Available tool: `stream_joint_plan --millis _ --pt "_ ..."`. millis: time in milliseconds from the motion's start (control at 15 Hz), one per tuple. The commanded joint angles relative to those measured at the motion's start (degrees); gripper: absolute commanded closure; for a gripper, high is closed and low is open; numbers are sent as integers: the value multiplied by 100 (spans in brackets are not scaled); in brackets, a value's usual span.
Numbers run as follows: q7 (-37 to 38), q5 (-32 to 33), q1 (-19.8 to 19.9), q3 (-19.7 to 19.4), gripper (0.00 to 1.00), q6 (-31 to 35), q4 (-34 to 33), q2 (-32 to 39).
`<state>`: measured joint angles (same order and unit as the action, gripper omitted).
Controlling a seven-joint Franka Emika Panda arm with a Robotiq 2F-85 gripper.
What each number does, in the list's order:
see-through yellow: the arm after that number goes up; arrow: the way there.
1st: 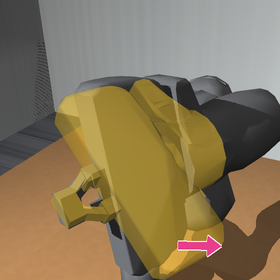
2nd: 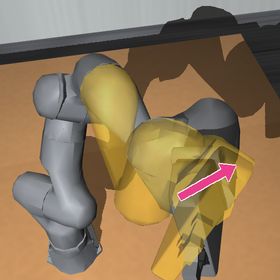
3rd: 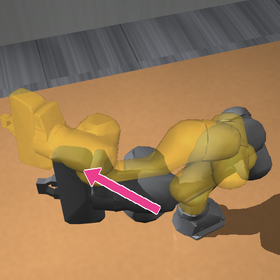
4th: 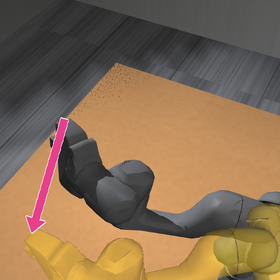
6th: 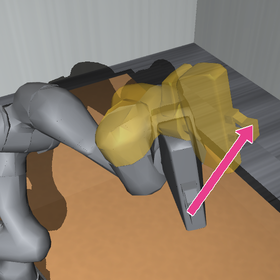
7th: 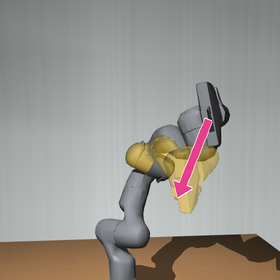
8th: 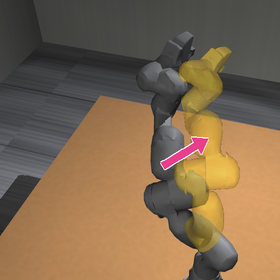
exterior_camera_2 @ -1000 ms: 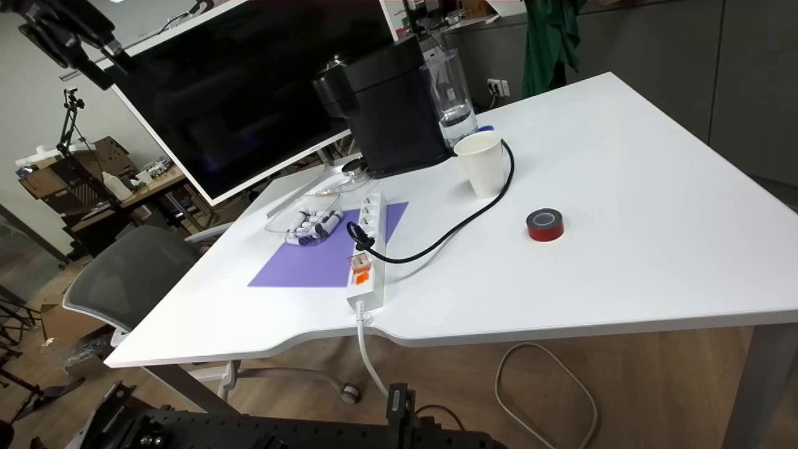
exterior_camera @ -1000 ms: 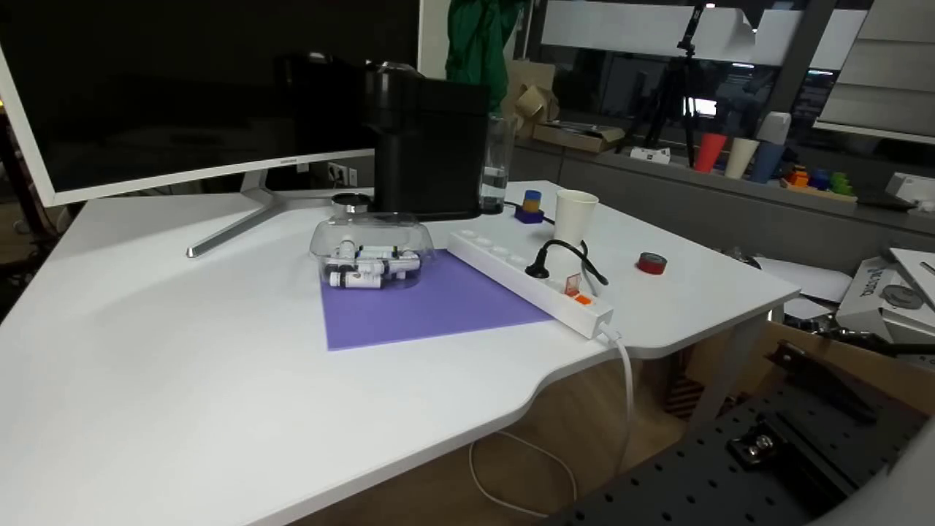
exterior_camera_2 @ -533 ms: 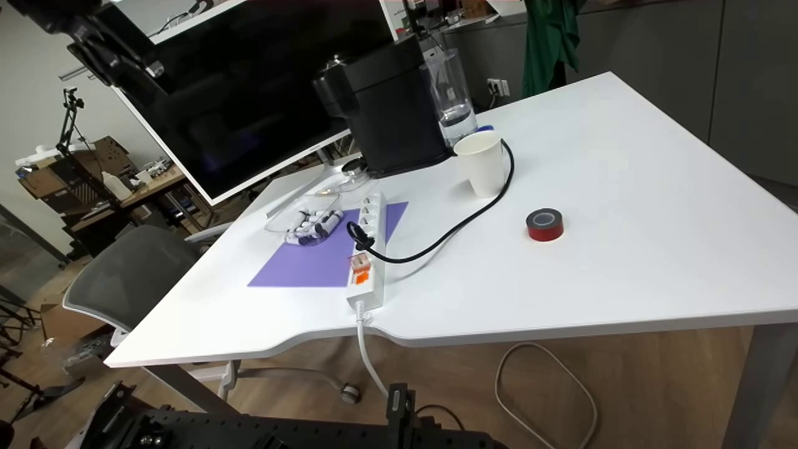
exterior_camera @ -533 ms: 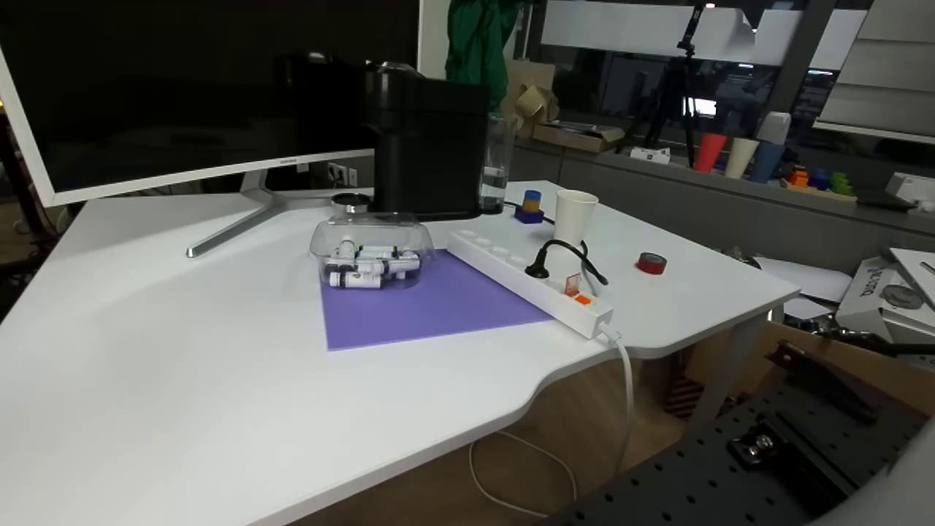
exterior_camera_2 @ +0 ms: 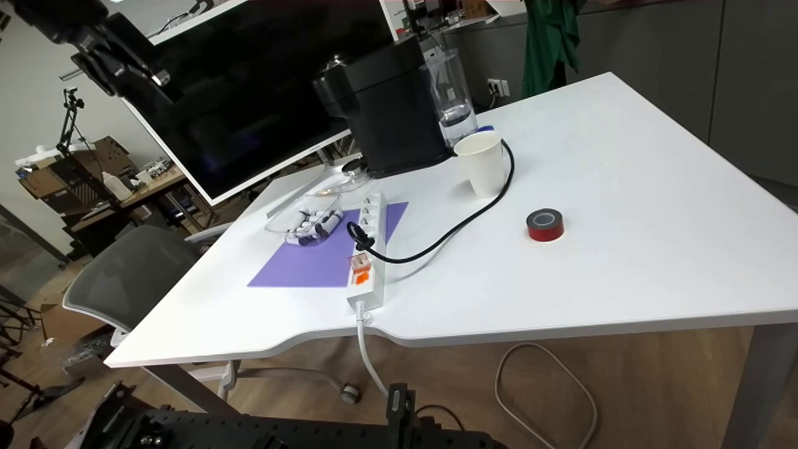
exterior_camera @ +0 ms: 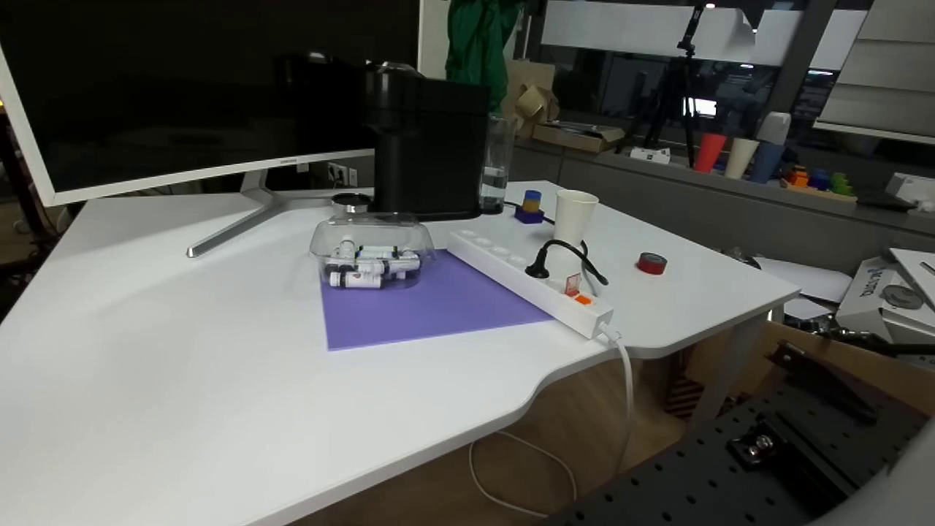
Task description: Turn on the switch on the adapter
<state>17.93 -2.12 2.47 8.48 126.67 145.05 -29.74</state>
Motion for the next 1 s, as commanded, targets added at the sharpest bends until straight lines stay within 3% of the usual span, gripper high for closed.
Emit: stream_joint_plan --millis 0,67,133,267,600,933 --pt "-575 84 -52 -347 0 227 420 -57" --pt "-801 120 -25 -453 0 272 561 -60" --pt "-982 136 -1 -551 25 346 686 -54" --pt "-1314 240 82 -751 33 641 968 -25" --pt "-1864 645 386 -1117 69 1706 1515 285" --pt "-1998 1576 910 -1161 99 2509 1465 1220"
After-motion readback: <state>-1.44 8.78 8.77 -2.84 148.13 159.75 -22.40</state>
